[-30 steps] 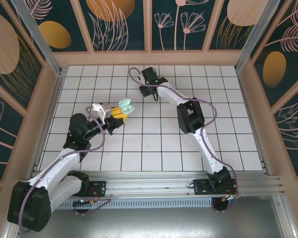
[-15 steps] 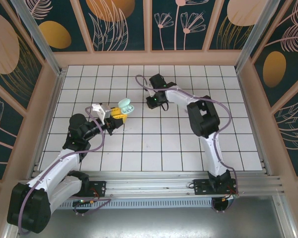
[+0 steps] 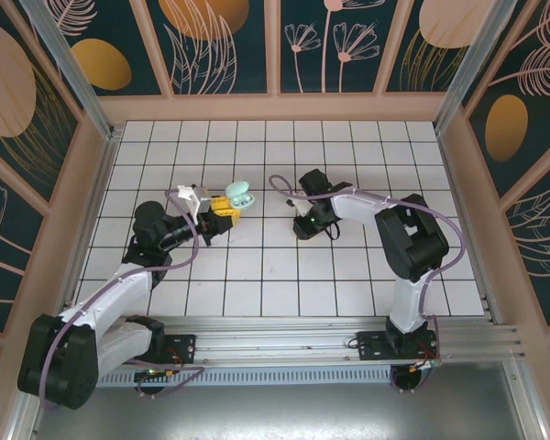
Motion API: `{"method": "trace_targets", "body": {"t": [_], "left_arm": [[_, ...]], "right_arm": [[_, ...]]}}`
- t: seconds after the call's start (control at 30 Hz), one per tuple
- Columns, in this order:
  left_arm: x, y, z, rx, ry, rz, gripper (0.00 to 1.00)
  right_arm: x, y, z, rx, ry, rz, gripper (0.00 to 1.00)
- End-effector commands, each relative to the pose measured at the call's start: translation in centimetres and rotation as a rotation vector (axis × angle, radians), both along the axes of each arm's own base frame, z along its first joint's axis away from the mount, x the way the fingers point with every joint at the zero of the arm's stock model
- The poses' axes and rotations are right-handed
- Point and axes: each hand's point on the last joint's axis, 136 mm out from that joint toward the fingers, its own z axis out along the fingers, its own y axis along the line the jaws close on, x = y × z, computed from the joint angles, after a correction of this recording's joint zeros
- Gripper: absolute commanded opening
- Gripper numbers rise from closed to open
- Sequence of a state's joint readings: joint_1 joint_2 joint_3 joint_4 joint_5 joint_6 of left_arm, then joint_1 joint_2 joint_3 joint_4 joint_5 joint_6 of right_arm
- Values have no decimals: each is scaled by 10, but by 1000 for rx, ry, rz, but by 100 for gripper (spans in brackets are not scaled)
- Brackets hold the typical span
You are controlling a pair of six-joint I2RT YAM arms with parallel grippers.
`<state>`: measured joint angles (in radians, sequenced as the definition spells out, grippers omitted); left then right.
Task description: Insert the wireless bluetooth earbuds into the charging case
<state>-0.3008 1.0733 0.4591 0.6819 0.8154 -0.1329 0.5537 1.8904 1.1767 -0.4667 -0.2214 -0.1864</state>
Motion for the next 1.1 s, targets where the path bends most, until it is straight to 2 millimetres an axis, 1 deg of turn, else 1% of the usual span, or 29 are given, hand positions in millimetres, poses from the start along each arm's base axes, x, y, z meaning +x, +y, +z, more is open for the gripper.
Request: {"method": "trace_targets", "body": {"t": [0.0, 0.1, 0.2, 0.4, 0.53, 0.6, 0.7, 0.8, 0.87, 0.93, 1.07], "left_arm": [[-1, -4, 25, -33, -74, -40, 0], [0, -3, 26, -30, -78, -38, 0], [-1, -3, 26, -25, -79, -33, 0], [-3, -1, 24, -18, -81, -25, 0], [-3, -1, 24, -12, -88, -18, 0], [-3, 0, 23, -9, -88, -17, 0], [-3, 0, 21, -8, -87, -19, 0], [-3, -1, 20, -9, -86, -21, 0], [-3, -1, 19, -9, -88, -21, 0], [-3, -1, 18, -7, -86, -21, 0], [-4, -1, 17, -5, -83, -21, 0]], "right_arm": [[-6, -18, -9, -86, -9, 18, 23], [1, -16, -4, -85, -27, 10, 30], [7, -13, 8, -65, -53, -10, 37], [13, -8, 43, 0, -100, -79, 39], [6, -5, 67, 89, -106, -166, 39], [-3, -5, 73, 148, -89, -214, 38], [-18, -4, 72, 225, -39, -295, 33], [-30, -6, 60, 273, 13, -364, 26], [-38, -2, 50, 285, 40, -381, 20], [-41, 2, 41, 282, 58, -385, 17], [-39, 10, 26, 250, 77, -384, 13]]}}
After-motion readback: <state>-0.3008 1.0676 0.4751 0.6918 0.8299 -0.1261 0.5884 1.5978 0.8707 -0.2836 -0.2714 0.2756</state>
